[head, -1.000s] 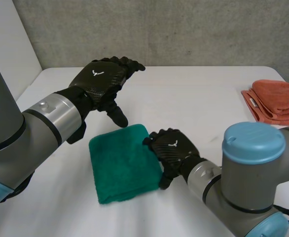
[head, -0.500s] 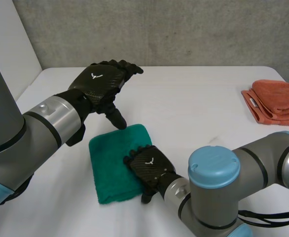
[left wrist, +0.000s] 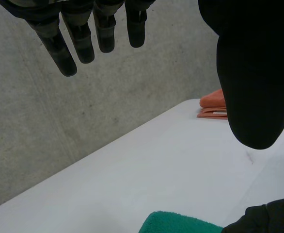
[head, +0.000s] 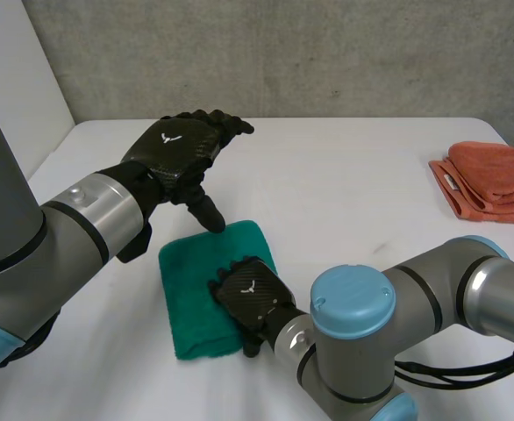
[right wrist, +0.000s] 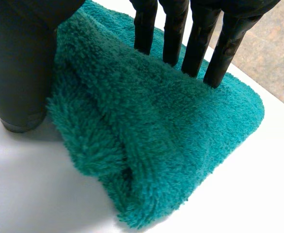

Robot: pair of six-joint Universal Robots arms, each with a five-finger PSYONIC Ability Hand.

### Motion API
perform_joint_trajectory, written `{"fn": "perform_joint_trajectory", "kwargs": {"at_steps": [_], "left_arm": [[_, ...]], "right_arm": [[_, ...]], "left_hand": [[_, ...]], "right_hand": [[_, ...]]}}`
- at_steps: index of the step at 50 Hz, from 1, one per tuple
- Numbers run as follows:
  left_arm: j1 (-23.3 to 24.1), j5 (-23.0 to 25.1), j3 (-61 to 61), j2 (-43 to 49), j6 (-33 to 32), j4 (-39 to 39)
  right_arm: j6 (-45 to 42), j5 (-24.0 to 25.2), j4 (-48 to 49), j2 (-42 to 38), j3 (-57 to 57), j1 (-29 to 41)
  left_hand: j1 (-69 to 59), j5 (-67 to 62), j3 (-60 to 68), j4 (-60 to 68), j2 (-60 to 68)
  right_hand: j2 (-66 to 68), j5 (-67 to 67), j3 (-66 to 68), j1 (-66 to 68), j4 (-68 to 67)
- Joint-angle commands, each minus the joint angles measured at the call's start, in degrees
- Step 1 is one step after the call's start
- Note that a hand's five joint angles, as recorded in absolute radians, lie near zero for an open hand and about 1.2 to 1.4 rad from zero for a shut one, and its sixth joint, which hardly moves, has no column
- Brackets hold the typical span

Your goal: Fold the laundry.

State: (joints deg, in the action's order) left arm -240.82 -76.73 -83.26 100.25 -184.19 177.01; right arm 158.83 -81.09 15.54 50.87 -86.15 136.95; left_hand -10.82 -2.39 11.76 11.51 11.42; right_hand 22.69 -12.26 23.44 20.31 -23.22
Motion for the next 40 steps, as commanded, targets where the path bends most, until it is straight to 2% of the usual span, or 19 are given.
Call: {"fn": "perform_joint_trajectory", "kwargs": {"at_steps": [1, 16, 20, 23, 32, 40], "left_arm": [[0.0, 0.09, 0.02, -0.06, 0.06, 0.0], [0.0, 0.09, -0.24, -0.06, 0.15, 0.0], [-0.09, 0.09, -0.41, 0.03, 0.33, 0.09], [-0.09, 0.09, -0.41, 0.03, 0.33, 0.09], [-0.26, 0.09, -0.41, 0.03, 0.33, 0.18], [-1.4, 0.09, -0.41, -0.06, 0.33, 0.18]], "right_arm": [[-2.47, -1.0, 0.11, -0.69, 1.59, -0.02], [-6.34, -1.52, -0.24, -4.46, 7.83, -0.02], [-7.66, -1.52, -0.24, -5.61, 9.06, -0.02], [-8.1, -1.52, -0.24, -5.78, 9.59, -0.02], [-9.41, -1.35, -0.42, -5.96, 10.91, -0.11], [-18.01, -0.39, -0.51, -5.61, 11.53, -1.42]], "left_hand": [[0.82, 2.39, -1.76, -1.51, -1.42], [0.82, 2.39, -1.76, -1.51, -1.42], [0.82, 2.39, -1.76, -1.51, -1.42], [0.82, 2.39, -1.76, -1.51, -1.42], [0.82, 2.39, -1.76, -1.51, -1.42], [0.82, 2.39, -1.76, -1.51, -1.42]], "right_hand": [[6.74, -7.17, 5.99, 9.12, -6.21], [13.12, -13.55, 12.37, 15.5, -12.59], [24.37, -24.8, 23.62, 26.75, -23.84], [38.51, -38.94, 37.76, 40.89, -37.98], [43.57, -44.0, 42.82, 45.95, -43.04], [57.31, -57.73, 56.56, 59.68, -56.78]]}}
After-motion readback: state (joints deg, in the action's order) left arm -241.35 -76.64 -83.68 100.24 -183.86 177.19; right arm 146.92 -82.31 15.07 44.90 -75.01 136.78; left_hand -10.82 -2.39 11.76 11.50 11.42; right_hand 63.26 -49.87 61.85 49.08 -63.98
